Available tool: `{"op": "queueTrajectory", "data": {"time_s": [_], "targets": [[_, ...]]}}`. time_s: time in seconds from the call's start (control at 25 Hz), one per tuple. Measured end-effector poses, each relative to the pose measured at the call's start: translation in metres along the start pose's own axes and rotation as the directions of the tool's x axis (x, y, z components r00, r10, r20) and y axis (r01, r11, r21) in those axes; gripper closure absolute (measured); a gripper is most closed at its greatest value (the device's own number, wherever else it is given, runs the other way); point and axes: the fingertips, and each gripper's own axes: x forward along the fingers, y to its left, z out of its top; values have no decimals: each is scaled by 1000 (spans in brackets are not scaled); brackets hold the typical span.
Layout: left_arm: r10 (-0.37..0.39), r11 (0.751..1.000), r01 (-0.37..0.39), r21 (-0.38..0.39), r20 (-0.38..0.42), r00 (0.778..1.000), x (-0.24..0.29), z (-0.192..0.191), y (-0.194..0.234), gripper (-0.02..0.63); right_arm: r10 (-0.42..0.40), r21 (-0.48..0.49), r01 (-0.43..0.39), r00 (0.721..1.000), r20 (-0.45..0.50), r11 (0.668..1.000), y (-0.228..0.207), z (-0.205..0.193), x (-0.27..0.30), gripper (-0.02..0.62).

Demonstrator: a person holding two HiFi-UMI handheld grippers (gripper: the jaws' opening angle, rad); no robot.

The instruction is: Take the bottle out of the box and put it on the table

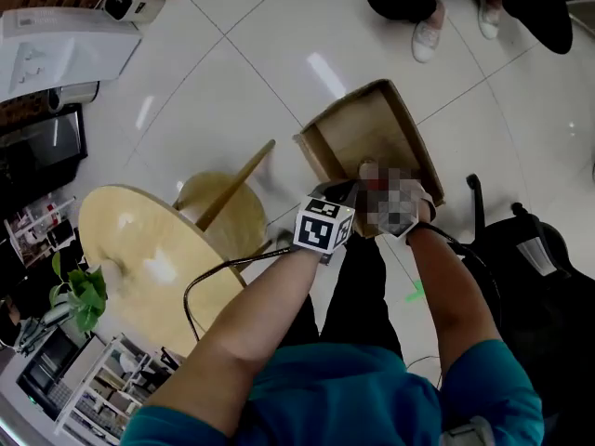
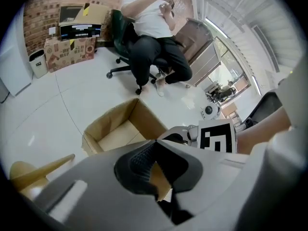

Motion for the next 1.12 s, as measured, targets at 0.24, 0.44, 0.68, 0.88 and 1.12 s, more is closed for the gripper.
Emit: {"op": "queueTrajectory", "data": {"time_s": [0.24,0.44,0.68,0.88,1.12], "targets": [[-5,1000,3,18,95,995,-68,92,-61,604,24,-100,-24,1000,4,995,-45,62,-112,445],[-39,999,33,39,151,988,-162,139,-139,604,50,-133,-52,999,-21,990,-40,115,-234,446],[-37,997,14,74,315,948,-290,228,-214,605,92,-238,-96,995,-29,966,-47,189,-393,445],[-19,997,-14,70,449,893,-410,280,-251,604,170,-324,-176,984,-45,930,-21,266,-516,445],[-24,999,-2,47,535,844,-585,313,-289,605,273,-438,-279,959,-79,855,43,393,-673,445]]}}
